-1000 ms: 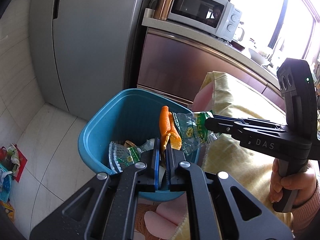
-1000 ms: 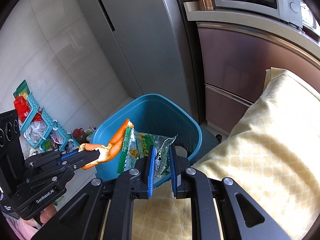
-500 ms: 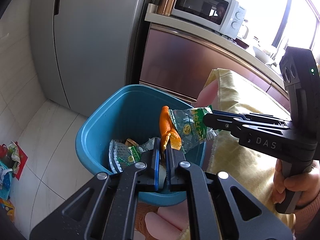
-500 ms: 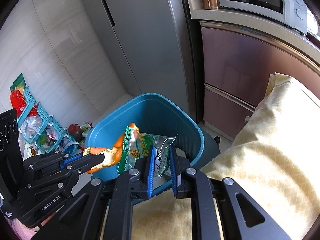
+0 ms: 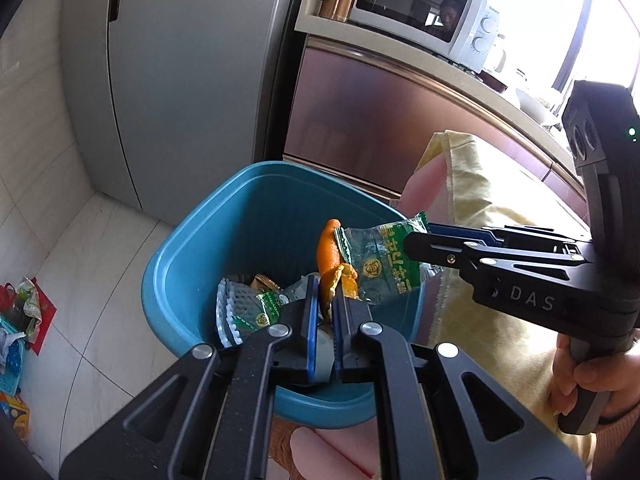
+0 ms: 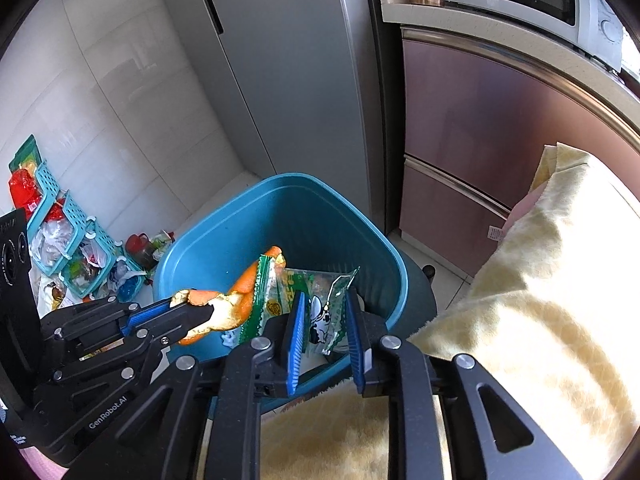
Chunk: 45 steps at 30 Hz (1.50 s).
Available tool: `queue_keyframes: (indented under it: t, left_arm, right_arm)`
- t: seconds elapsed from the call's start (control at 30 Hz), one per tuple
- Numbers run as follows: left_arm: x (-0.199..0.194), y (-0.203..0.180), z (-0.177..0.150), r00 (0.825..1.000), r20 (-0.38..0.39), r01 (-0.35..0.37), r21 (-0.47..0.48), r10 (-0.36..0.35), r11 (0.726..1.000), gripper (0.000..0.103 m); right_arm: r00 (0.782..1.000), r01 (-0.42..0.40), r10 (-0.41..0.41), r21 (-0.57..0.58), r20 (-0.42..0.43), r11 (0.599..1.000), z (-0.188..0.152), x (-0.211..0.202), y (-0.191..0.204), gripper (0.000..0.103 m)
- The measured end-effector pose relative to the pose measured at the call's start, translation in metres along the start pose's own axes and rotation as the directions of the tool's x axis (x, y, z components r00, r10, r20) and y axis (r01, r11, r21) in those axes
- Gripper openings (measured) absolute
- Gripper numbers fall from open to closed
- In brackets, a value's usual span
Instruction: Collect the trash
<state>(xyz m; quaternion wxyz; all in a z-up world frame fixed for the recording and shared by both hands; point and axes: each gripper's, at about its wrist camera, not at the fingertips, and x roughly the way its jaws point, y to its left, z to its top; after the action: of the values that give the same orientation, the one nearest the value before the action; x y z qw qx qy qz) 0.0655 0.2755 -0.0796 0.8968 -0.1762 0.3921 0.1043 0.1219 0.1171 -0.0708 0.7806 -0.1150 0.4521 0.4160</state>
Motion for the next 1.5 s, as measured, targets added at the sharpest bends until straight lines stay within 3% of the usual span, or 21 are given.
queue_keyframes:
  t: [0.13, 0.57, 0.73, 1.03, 1.07, 1.17, 1.33, 1.5]
  left_arm:
    - [0.006, 0.001, 0.001, 1.000, -0.013, 0.004, -0.003, -0.004, 1.000, 0.007]
    - [0.019, -0.002, 0.000, 1.000, -0.021, 0.006, 0.004, -0.006, 1.000, 0.016]
    - [0.005, -0.006, -0.003, 1.000, 0.022, -0.005, 0.022, 0.005, 1.000, 0.038]
    - [-0.039, -0.018, -0.010, 0.990, 0.140, -0.038, 0.071, 0.028, 0.997, 0.083]
    - [-0.045, -0.020, -0.012, 0.987, 0.159, -0.045, 0.076, 0.033, 0.996, 0.094]
    - [-0.060, -0.026, -0.015, 0.978, 0.205, -0.051, 0.081, 0.034, 0.995, 0.097]
    - [-0.083, -0.040, -0.021, 0.961, 0.272, -0.089, 0.099, 0.060, 0.991, 0.097]
    - [-0.106, -0.060, -0.028, 0.936, 0.350, -0.090, 0.111, 0.046, 0.990, 0.097]
  right_arm:
    - [1.000, 0.008, -0.008, -0.005, -0.012, 1.000, 0.002, 0.004, 0.002, 0.026]
    - [1.000, -0.001, 0.001, -0.001, -0.008, 1.000, 0.002, 0.004, 0.002, 0.028]
    - [0.999, -0.023, 0.022, 0.019, 0.031, 1.000, -0.006, -0.008, -0.004, 0.036]
    - [0.989, -0.020, 0.016, 0.025, 0.146, 0.999, -0.033, -0.052, -0.012, 0.059]
    - [0.985, -0.012, 0.008, 0.023, 0.171, 1.000, -0.038, -0.061, -0.012, 0.065]
    - [0.972, 0.036, -0.038, 0.015, 0.234, 0.999, -0.049, -0.084, -0.013, 0.085]
    - [0.934, 0.114, -0.117, 0.027, 0.337, 0.993, -0.075, -0.124, -0.014, 0.091]
    - [0.880, 0.178, -0.190, 0.069, 0.435, 0.982, -0.110, -0.164, -0.019, 0.096]
